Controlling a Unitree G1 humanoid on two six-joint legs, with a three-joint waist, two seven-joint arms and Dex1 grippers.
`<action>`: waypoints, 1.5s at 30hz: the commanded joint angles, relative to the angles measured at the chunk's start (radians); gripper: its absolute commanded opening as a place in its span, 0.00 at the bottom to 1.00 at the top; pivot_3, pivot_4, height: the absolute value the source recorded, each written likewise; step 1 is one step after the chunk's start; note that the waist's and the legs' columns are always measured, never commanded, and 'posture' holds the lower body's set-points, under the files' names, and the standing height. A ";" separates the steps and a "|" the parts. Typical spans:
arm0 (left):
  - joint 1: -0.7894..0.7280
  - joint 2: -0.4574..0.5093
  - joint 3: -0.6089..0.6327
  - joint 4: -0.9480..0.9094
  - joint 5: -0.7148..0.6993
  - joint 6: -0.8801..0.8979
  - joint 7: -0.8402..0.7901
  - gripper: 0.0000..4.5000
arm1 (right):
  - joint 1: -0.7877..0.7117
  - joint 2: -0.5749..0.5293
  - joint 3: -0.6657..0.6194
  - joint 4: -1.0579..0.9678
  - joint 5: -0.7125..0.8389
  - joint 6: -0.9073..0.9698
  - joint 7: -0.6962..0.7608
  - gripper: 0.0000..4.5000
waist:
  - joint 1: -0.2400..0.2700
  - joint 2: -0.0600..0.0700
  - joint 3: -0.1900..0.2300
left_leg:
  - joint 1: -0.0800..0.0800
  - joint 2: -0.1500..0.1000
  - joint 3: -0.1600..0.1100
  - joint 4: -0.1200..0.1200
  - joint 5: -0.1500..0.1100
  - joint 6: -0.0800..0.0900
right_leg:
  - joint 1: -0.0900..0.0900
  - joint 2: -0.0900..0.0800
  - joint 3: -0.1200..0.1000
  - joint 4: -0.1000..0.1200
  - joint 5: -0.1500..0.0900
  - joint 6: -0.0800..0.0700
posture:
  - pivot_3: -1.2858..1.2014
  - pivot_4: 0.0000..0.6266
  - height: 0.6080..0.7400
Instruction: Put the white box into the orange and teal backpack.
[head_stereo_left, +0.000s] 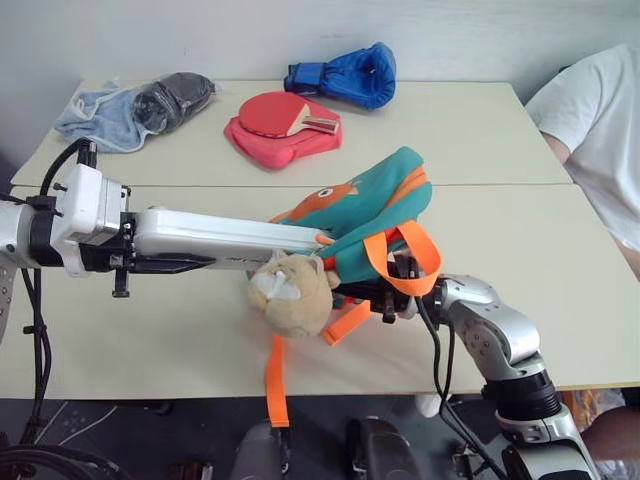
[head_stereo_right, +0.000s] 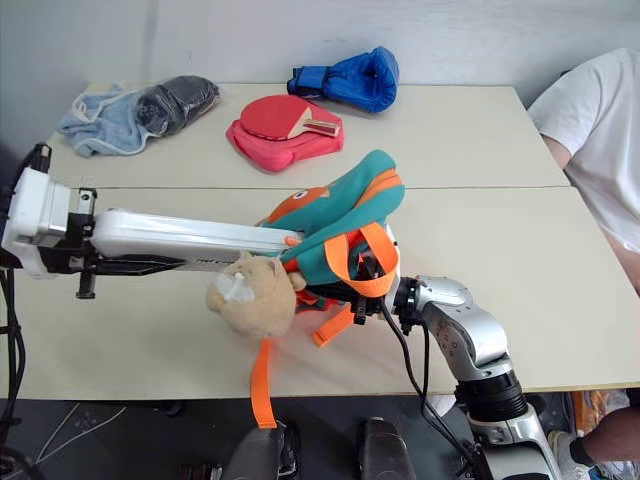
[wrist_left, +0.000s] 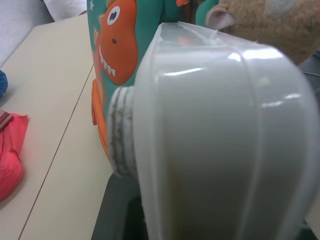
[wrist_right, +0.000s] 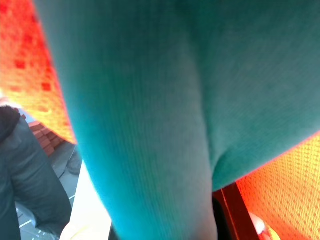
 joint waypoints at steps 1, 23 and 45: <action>-0.020 0.000 0.156 0.027 -0.244 0.235 0.042 0.28 | -0.006 0.010 -0.009 -0.056 0.015 -0.013 -0.019 0.00 | -0.001 0.000 0.000 | -0.001 0.000 0.000 0.000 0.000 0.000 | 0.000 0.000 0.000 0.001 0.000 0.000 | 0.52 0.24 1.00; -0.096 -0.090 -0.060 0.084 0.286 -0.229 0.131 0.28 | -0.001 0.008 -0.001 -0.054 0.012 -0.022 -0.014 0.00 | 0.003 -0.001 0.001 | 0.000 -0.001 0.000 0.001 0.001 0.000 | -0.001 0.000 0.000 -0.001 0.000 0.000 | 0.52 0.24 1.00; -0.466 -0.674 -0.412 0.322 0.383 0.007 0.360 0.28 | -0.001 0.038 0.011 -0.055 -0.012 -0.050 -0.036 0.00 | 0.029 -0.002 0.000 | -0.001 -0.002 0.000 0.006 0.003 0.003 | 0.000 0.003 -0.001 0.006 0.000 0.001 | 0.52 0.24 1.00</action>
